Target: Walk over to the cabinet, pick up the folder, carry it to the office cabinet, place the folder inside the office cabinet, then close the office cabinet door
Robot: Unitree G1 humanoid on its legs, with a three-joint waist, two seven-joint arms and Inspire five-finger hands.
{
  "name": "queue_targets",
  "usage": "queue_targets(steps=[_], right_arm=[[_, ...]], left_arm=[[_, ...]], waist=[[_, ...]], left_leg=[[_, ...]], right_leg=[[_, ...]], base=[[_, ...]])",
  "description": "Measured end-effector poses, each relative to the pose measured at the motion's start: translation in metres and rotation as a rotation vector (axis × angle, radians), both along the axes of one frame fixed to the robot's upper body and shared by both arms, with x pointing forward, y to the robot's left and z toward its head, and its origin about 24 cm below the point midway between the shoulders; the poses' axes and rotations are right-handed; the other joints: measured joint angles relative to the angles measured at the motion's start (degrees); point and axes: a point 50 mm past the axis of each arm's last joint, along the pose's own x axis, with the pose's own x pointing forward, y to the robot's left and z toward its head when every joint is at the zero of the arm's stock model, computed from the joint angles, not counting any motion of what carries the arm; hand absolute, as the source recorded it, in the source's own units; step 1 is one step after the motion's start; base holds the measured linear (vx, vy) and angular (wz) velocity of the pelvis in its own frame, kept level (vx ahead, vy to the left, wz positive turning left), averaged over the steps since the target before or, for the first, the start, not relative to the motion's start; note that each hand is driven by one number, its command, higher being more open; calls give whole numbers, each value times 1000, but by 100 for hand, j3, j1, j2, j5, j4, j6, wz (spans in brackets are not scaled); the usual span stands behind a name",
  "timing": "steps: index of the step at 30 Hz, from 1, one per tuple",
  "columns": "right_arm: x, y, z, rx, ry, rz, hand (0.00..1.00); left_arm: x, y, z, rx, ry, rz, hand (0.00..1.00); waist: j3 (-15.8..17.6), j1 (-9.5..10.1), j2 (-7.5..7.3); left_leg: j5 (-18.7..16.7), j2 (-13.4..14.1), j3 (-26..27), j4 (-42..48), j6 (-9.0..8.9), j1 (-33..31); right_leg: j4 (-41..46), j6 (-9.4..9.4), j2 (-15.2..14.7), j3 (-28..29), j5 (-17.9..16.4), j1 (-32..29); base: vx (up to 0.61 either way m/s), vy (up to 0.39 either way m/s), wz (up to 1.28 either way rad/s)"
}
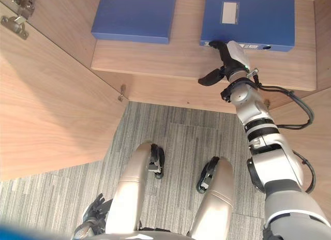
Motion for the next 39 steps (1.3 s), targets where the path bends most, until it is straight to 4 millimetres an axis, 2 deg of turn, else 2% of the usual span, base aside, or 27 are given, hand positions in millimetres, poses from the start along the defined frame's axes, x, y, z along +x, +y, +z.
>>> queue_targets(steps=[5,9,11,12,14,17,19,22,23,25,26,28,29,30,31,32,34,35,36,37,38,39], right_arm=[[0,8,-18,-56,58,8,100],[-7,17,-59,-156,195,59,100],[-16,24,-93,-201,307,103,100],[-19,25,-101,-223,336,114,100],[-29,33,-126,-226,430,157,100],[-41,36,-150,-248,524,192,100],[-45,36,-157,-250,551,200,100],[-52,40,-170,-245,582,206,100],[-57,43,-178,-218,597,212,100],[-63,49,-187,-151,605,207,100],[-66,52,-192,-114,610,199,100],[-71,58,-201,-74,627,199,100],[-74,59,-209,-5,651,177,100],[-81,59,-221,56,685,143,100],[-85,57,-227,92,705,124,100],[-97,51,-240,173,739,75,100],[-120,43,-262,322,787,-23,100],[-142,40,-279,449,822,-107,100],[-151,39,-286,504,835,-142,100],[-170,38,-299,595,861,-212,100],[-179,38,-305,629,876,-244,100],[-199,37,-317,705,908,-314,100]], left_arm=[[3,-1,1,-1,-7,-2,100],[1,-4,0,-11,0,-5,100],[-1,-7,-1,-6,10,-30,100],[-1,-7,-1,-2,14,-40,100],[-6,-5,-2,12,29,-50,100],[-15,-2,-4,19,55,-47,100],[-19,-1,-6,19,71,-44,100],[-30,3,-9,27,116,-37,100],[-37,5,-10,33,144,-36,100],[-45,5,-13,41,182,-39,100],[-49,4,-15,43,203,-37,100],[-55,3,-17,38,229,-18,100],[-56,-2,-19,26,245,-18,100],[-58,-4,-20,20,256,-26,100],[-59,-6,-21,20,260,-34,100],[-55,-6,-20,27,256,-47,100],[-47,-4,-19,40,241,-57,100],[-45,-4,-19,51,241,-60,100],[-44,-3,-18,58,241,-69,100],[-41,-2,-18,71,241,-79,100],[-38,-2,-17,77,236,-86,100],[-33,-1,-16,85,226,-92,100]], waist=[[-7,9,5],[-43,34,-16],[-194,-10,-35],[-230,-16,-37],[-382,-51,-103],[-517,-110,-198],[-593,-120,-204],[-845,-154,-307],[-1018,-186,-374],[-1143,-185,-398],[-1223,-186,-378],[-1373,-172,-358],[-1431,-159,-327],[-1521,-159,-307],[-1588,-160,-311],[-1641,-203,-343],[-1663,-250,-376],[-1699,-283,-397],[-1714,-308,-408],[-1737,-378,-437],[-1743,-415,-452],[-1757,-474,-486]], left_leg=[[140,50,40,-406,-14,346],[295,126,137,-1096,-77,1087],[414,128,213,-1607,-97,1590],[437,133,229,-1731,-115,1719],[525,177,322,-2168,-155,2173],[636,211,453,-2680,-194,2709],[684,278,506,-2899,-227,2940],[892,345,634,-3513,-294,3426],[1026,385,685,-3863,-345,3667],[1122,503,784,-4182,-411,3989],[1138,555,753,-4211,-429,4084],[1161,467,232,-4239,-436,4140],[1182,318,-393,-4410,-473,4233],[1206,173,-962,-4698,-516,4379],[1212,112,-1110,-4852,-525,4434],[1292,35,-1036,-5056,-513,4528],[1365,-40,-701,-5261,-454,4733],[1376,-72,-320,-5400,-431,4943],[1379,-87,-177,-5445,-424,5022],[1376,-123,76,-5516,-417,5159],[1368,-133,203,-5540,-413,5228],[1365,-124,470,-5607,-367,5380]], right_leg=[[-407,-54,90,-70,160,323],[-1153,-78,266,-160,409,1023],[-1683,-72,336,-220,572,1493],[-1821,-67,360,-238,614,1618],[-2286,-74,458,-272,770,2025],[-2823,-68,548,-310,948,2496],[-3121,-77,656,-332,1067,2727],[-3805,-107,817,-415,1338,3174],[-4212,-132,934,-440,1502,3411],[-4703,-175,1146,-404,1713,3712],[-4953,-175,1289,-345,1848,3826],[-5320,-218,1526,-103,2091,3901],[-5646,-214,1670,108,2329,3994],[-6054,-196,1764,347,2632,4076],[-6224,-174,1790,469,2753,4070],[-6471,-138,1764,667,2958,4084],[-6755,-73,1703,994,3205,4158],[-6925,-20,1685,1350,3382,4208],[-6973,-6,1681,1489,3444,4216],[-7049,16,1671,1735,3560,4224],[-7060,11,1673,1821,3602,4222],[-7085,-62,1676,1833,3679,4205]], base=[[43,-18,-8],[89,-10,-17],[126,9,-15],[157,25,-16],[155,28,-22],[109,18,-21],[93,16,-26],[108,-13,-25],[74,-45,-20],[96,-68,-37],[101,-62,-63],[64,-17,-79],[22,10,-111],[4,33,-113],[-25,84,-101],[-70,184,-84],[-97,209,-97],[-91,143,-105],[-121,156,-129],[-103,102,-86],[-139,103,-107],[-151,49,-94]])
